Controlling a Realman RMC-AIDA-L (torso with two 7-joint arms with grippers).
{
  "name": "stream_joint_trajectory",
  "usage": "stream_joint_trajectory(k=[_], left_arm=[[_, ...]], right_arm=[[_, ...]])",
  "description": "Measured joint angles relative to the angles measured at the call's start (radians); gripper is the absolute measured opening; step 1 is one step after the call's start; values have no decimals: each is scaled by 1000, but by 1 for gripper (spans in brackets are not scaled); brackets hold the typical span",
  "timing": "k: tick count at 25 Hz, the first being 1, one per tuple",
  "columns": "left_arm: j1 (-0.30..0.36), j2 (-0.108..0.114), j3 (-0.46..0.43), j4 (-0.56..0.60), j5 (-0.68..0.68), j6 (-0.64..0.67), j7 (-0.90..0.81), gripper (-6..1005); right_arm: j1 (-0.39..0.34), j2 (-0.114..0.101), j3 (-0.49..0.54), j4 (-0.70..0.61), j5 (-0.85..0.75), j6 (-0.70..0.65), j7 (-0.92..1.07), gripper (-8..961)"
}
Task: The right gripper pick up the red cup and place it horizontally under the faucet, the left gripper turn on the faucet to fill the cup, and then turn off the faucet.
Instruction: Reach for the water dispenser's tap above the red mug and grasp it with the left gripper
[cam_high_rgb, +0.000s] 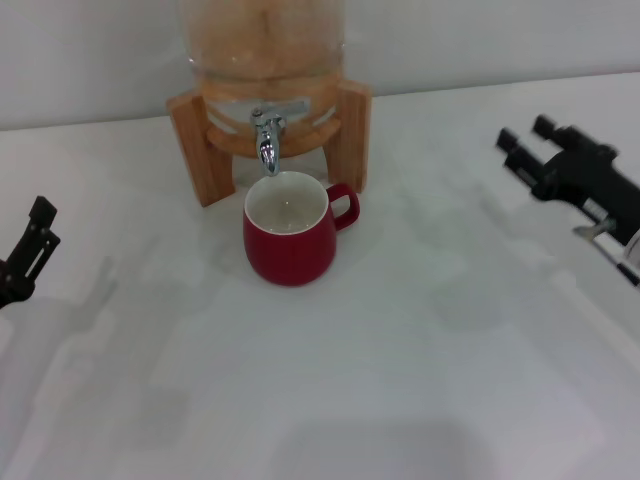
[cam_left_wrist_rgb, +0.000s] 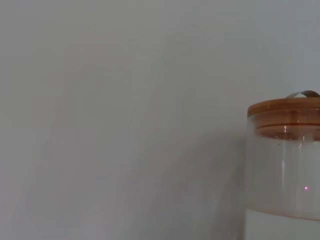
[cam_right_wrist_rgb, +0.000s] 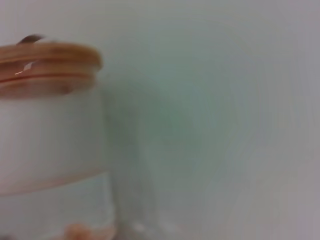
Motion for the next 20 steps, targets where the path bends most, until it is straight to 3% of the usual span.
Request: stream_joint_trajectory(k=[8, 14, 20], left_arm=[[-20, 1, -4, 6, -26, -5, 5, 858], [-15, -4, -4, 13, -41, 4, 18, 858], [-15, -7, 4, 22, -32, 1, 28, 858]], right_arm=[[3, 3, 60, 20, 177, -2, -172, 547], [3, 0, 109, 61, 210, -11, -309, 549], [-10, -14, 139, 79, 212, -37, -302, 552]])
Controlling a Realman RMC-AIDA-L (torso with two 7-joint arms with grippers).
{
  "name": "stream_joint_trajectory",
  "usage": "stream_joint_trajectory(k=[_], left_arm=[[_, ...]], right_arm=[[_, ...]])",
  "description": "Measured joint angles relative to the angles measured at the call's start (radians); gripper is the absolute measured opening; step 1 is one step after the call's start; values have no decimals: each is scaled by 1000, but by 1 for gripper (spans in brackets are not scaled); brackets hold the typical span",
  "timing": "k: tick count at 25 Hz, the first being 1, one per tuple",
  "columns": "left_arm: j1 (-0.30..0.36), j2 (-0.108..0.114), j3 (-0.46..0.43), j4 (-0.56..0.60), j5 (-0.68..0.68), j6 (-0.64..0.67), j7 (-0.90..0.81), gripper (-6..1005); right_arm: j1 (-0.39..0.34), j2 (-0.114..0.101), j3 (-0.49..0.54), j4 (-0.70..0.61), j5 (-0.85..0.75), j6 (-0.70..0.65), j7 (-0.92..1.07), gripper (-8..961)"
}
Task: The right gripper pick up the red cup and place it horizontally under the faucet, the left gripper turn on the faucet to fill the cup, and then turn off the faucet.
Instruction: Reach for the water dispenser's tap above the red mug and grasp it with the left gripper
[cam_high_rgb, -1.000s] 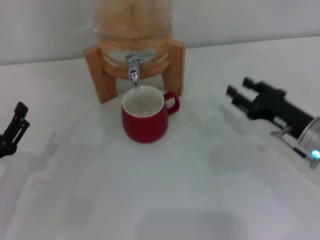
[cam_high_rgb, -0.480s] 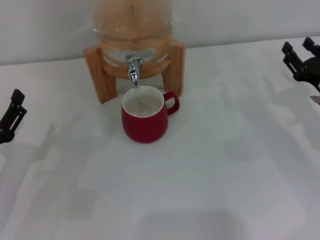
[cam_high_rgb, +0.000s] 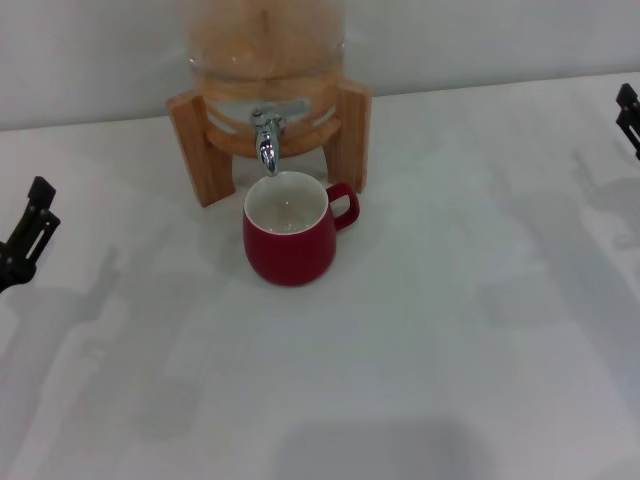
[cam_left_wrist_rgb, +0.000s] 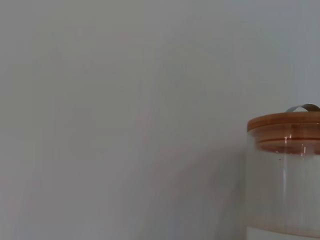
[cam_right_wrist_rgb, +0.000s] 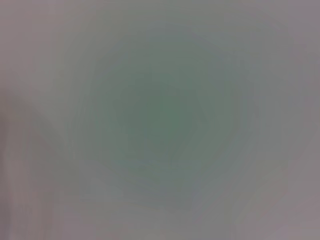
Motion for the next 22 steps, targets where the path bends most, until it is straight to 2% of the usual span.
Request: stream_joint_trajectory(k=[4, 7, 12, 22], left_arm=[[-3, 1, 1, 1, 1, -2, 0, 858], [-2, 5, 0, 0, 1, -1, -2, 858], [2, 8, -2, -8, 1, -3, -5, 858], [13, 7, -5, -5, -2, -4, -27, 858]], right_arm=[[-7, 12, 37, 16, 4, -6, 6, 558], [-12, 14, 41, 26, 4, -12, 21, 731], [-10, 16, 31, 77, -1, -70, 93, 874], [2, 17, -86, 83, -5, -117, 110, 874]])
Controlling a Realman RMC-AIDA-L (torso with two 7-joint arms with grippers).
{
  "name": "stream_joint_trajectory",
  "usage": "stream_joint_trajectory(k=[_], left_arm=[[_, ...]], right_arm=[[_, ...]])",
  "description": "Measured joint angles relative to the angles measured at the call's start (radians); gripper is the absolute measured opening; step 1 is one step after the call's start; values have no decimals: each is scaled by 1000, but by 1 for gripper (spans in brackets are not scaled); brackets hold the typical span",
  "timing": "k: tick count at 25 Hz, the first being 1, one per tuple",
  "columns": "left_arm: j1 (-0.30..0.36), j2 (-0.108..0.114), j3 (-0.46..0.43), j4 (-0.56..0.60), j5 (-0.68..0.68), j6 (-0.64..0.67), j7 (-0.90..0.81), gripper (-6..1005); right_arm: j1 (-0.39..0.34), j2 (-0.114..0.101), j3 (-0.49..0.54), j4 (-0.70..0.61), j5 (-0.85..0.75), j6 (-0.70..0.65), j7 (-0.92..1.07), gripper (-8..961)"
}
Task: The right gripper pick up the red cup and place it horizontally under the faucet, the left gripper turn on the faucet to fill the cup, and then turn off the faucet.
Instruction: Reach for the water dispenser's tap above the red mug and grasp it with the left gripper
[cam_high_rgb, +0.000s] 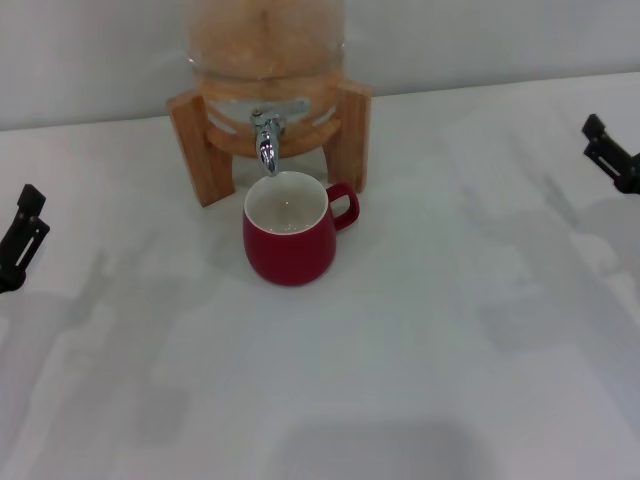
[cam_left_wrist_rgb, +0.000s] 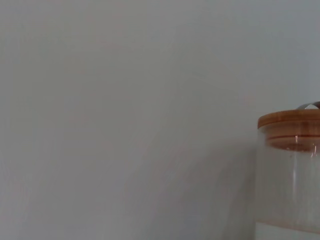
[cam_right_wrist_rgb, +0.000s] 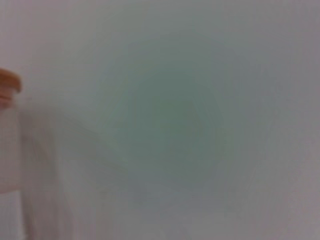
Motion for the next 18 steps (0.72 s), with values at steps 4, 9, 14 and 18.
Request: stream_joint_trajectory(k=[4, 9, 14, 18], left_arm=[[-12, 3, 4, 3, 3, 0, -10, 858], [-36, 5, 6, -3, 20, 0, -10, 858], [-50, 8, 6, -3, 48, 0, -15, 858], [-52, 15, 6, -3, 76, 0, -44, 858]], right_arm=[[10, 1, -39, 1, 2, 10, 1, 874], [13, 3, -57, -2, 3, 14, 19, 874], [14, 3, -63, 0, 2, 15, 30, 874], [16, 3, -74, 2, 2, 18, 38, 874]])
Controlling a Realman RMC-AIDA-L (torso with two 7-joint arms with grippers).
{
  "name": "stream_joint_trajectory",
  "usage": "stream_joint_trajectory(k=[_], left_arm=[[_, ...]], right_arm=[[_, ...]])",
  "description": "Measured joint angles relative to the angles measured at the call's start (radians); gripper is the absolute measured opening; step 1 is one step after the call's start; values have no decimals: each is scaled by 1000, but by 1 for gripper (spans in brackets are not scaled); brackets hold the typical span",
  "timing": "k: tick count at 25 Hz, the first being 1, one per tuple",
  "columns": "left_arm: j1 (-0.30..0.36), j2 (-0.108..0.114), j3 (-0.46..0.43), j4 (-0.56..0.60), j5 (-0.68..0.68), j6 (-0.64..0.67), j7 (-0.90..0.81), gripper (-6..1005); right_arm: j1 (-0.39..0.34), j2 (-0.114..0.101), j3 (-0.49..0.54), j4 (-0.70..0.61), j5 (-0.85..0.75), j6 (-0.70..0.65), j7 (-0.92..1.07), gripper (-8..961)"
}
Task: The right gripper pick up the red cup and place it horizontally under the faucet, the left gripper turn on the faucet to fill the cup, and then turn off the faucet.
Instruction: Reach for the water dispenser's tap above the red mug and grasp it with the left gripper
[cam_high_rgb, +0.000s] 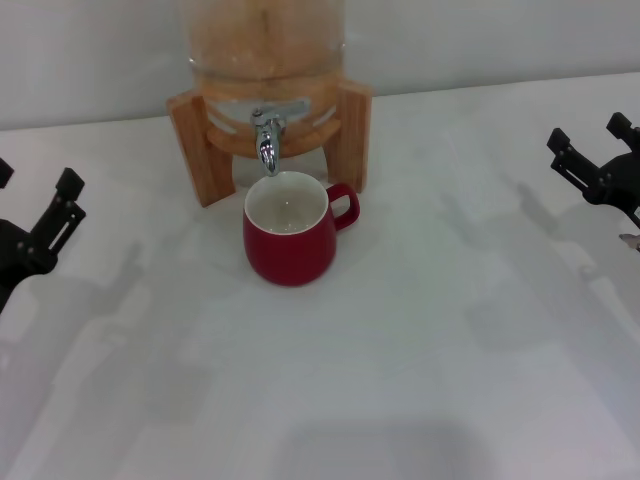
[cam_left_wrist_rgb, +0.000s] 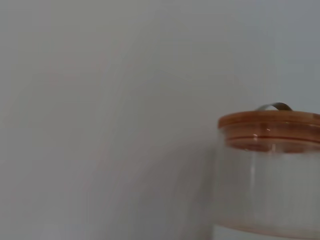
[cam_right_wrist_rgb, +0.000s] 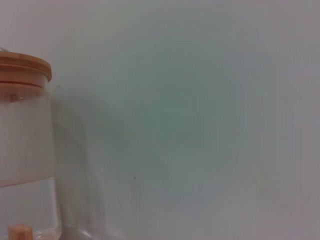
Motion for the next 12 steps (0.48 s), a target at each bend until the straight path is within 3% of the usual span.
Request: stream_joint_trajectory(k=[12], left_arm=[[0, 15, -1, 7, 91, 0, -6, 858]], right_arm=[[2, 0, -23, 1, 0, 41, 6, 874]])
